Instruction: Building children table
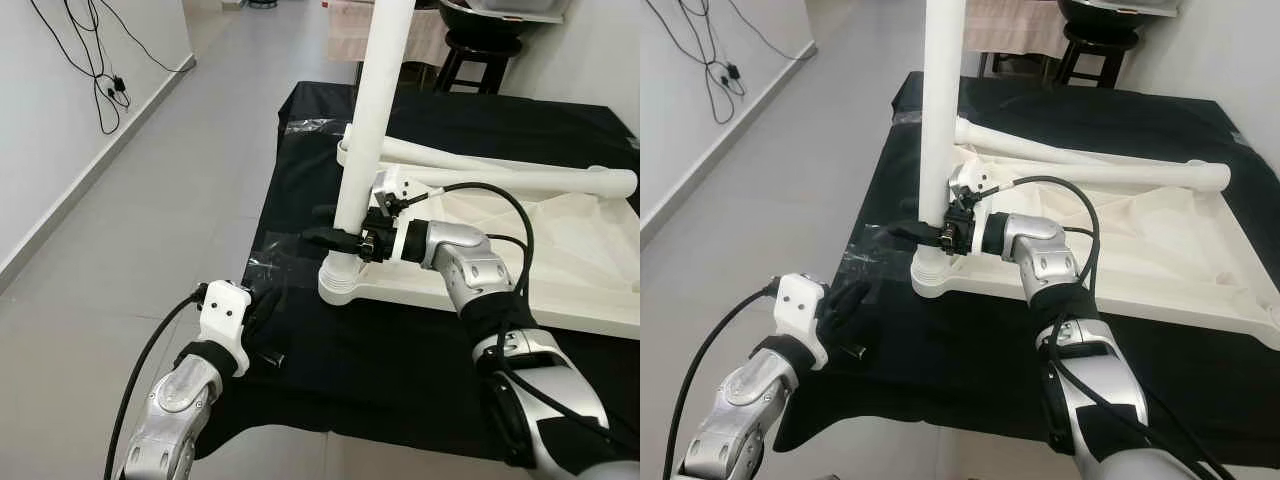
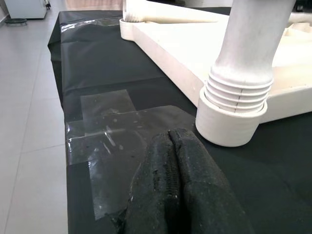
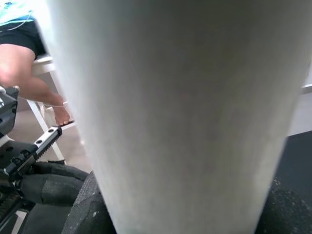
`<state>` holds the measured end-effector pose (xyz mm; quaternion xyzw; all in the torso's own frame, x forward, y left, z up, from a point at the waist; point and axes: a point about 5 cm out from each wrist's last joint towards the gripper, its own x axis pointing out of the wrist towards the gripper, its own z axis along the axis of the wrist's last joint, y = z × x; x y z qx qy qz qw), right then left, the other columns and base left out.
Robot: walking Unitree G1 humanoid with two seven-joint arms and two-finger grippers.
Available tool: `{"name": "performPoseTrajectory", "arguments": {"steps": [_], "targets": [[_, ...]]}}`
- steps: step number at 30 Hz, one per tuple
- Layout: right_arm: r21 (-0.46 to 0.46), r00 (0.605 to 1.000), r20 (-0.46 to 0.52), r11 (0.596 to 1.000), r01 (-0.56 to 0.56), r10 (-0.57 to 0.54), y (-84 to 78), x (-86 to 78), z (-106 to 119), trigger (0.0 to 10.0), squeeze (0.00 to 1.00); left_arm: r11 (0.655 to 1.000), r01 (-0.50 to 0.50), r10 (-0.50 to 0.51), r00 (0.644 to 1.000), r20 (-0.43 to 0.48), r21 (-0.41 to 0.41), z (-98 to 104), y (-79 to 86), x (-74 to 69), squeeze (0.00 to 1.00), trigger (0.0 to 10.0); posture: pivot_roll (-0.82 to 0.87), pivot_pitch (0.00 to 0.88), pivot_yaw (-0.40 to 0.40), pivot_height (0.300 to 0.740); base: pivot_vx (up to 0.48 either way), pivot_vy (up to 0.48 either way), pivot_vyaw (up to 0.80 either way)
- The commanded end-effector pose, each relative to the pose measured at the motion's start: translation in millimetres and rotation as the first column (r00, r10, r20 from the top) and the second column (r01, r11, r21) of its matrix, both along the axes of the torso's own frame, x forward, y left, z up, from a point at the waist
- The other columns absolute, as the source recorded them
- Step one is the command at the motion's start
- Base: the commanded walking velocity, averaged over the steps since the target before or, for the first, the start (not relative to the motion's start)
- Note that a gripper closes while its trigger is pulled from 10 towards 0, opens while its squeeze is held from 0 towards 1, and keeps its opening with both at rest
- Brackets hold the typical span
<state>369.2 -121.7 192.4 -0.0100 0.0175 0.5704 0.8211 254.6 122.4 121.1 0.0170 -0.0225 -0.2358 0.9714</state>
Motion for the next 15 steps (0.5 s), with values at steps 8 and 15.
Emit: {"name": "performPoseTrajectory", "arguments": {"steps": [8, 15], "targets": [[-0.043, 0.974, -0.017, 0.974, 0.225, -0.225, -12.3, -4.0, -26.5, 0.0, 0.00, 1.000, 0.000, 0.000, 1.000, -0.013, 0.001, -2.8, 0.8, -3.8, 0.00, 10.0, 0.11, 0.087, -0.085, 0.740, 0.000, 0.000, 0.00], [-0.140, 0.605, 0.042, 0.595, 0.792, -0.795, 13.0, -63.2, -60.1, 0.0, 0.00, 1.000, 0.004, -0.003, 1.000, -0.016, 0.017, -1.4, 7.7, -3.2, 0.00, 10.0, 0.08, 0.103, -0.041, 0.740, 0.000, 0.000, 0.00]]}}
